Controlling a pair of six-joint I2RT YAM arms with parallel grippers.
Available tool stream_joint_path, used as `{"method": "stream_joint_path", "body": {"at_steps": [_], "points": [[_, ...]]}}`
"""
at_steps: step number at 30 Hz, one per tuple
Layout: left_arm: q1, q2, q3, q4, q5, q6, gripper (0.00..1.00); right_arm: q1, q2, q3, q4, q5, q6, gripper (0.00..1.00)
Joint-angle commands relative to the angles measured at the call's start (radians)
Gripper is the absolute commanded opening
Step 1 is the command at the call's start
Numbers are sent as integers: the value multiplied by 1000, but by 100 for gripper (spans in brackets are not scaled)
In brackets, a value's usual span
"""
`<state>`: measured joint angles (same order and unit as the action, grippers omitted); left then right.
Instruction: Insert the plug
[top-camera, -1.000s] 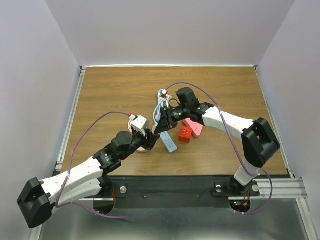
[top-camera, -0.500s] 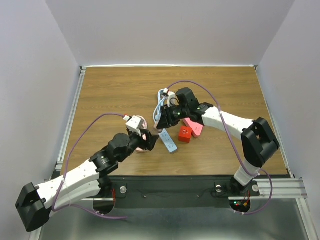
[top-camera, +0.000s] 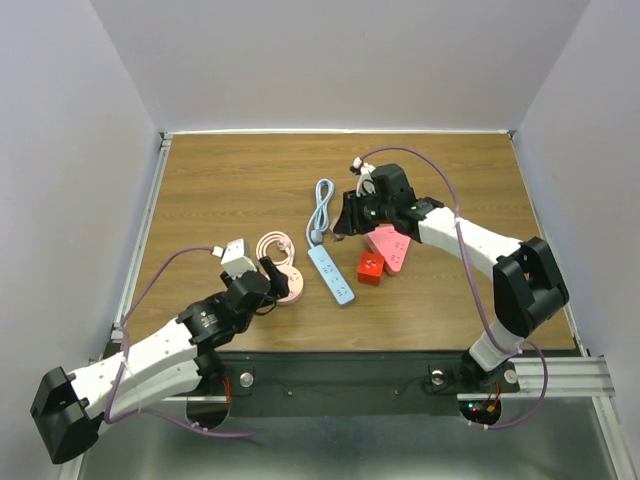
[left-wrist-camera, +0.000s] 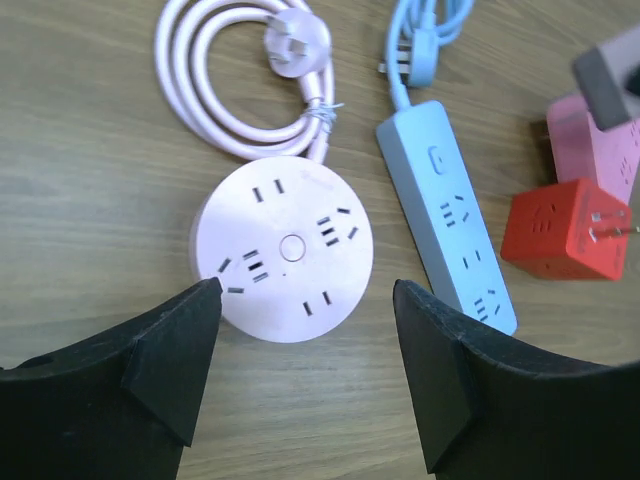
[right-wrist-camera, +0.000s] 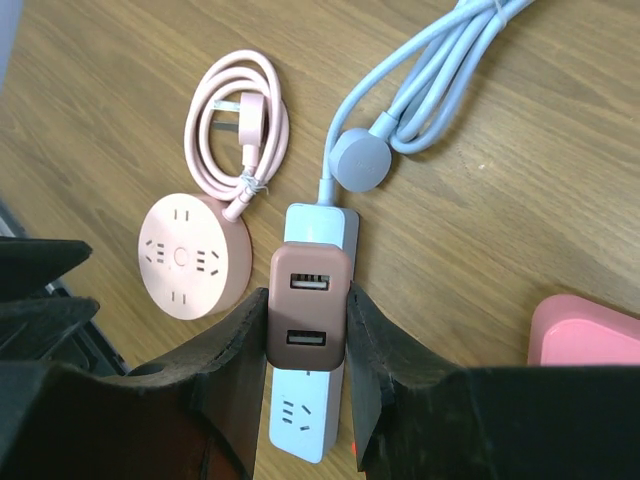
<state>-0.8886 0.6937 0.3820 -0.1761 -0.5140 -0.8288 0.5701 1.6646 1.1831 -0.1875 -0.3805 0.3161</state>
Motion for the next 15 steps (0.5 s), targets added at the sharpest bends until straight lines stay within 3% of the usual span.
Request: {"method": "stream_joint_path", "body": {"at_steps": [1, 5, 12, 15], "points": [[-3, -23, -20, -109, -113, -229, 81, -9, -71, 32, 22, 25, -15, 0], [-1, -19, -34, -128, -142, -262, 81, -10, -89, 20, 22, 20, -15, 0], [-1, 119, -17, -36, -138, -214, 83, -12, -114, 4, 22, 25, -9, 0], [2, 162, -18, 12, -138, -191, 78, -12, -137, -2, 19, 23, -6, 1]]}}
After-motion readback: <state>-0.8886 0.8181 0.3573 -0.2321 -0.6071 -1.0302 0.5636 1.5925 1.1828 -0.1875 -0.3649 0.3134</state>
